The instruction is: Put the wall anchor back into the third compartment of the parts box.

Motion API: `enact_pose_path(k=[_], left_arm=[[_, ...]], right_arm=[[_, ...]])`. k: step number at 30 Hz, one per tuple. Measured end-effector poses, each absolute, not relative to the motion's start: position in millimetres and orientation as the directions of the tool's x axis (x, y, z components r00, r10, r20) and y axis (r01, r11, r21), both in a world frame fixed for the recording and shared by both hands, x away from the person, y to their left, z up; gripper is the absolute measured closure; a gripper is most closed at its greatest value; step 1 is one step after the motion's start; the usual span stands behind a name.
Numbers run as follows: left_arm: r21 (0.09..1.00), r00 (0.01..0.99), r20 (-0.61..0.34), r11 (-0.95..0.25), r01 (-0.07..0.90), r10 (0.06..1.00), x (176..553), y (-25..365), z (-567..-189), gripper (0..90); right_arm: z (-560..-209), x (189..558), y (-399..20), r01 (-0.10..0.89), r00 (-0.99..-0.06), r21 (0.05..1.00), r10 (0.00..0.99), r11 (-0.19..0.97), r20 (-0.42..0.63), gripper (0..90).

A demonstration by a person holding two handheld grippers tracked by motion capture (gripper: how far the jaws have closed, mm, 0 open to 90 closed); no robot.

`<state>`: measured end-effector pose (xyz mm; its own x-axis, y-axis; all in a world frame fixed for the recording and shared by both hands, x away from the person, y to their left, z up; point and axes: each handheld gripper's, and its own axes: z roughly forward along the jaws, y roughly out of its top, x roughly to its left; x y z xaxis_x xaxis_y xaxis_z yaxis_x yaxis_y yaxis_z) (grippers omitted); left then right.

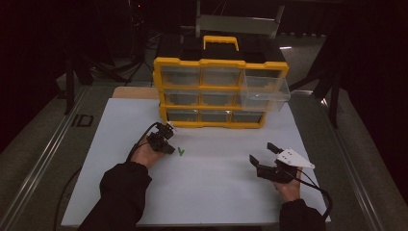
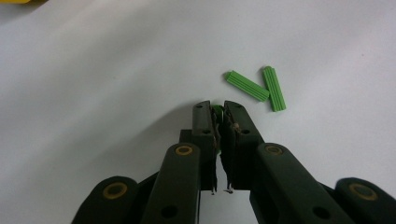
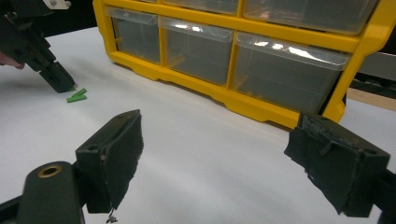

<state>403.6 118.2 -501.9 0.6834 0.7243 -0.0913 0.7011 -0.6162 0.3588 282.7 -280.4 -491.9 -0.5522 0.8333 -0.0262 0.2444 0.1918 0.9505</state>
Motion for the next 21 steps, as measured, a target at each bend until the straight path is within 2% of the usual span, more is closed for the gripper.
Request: enact_pose_path(k=[9,21], left_arm=[[0.348,0.712,-0.078,-0.65,0.675,0.698,404.9,116.8,-500.1,85.0],[0.389,0.73,-0.079,-0.653,0.65,0.679,400.3,116.8,-482.4,85.0]], right_arm=[[-492.1,282.5,-280.1,0.241,-0.558,0.951,0.829,0.195,-0.028,16.0],[-492.5,279.8,-278.2,0.235,-0.579,0.952,0.815,0.198,-0.027,16.1]])
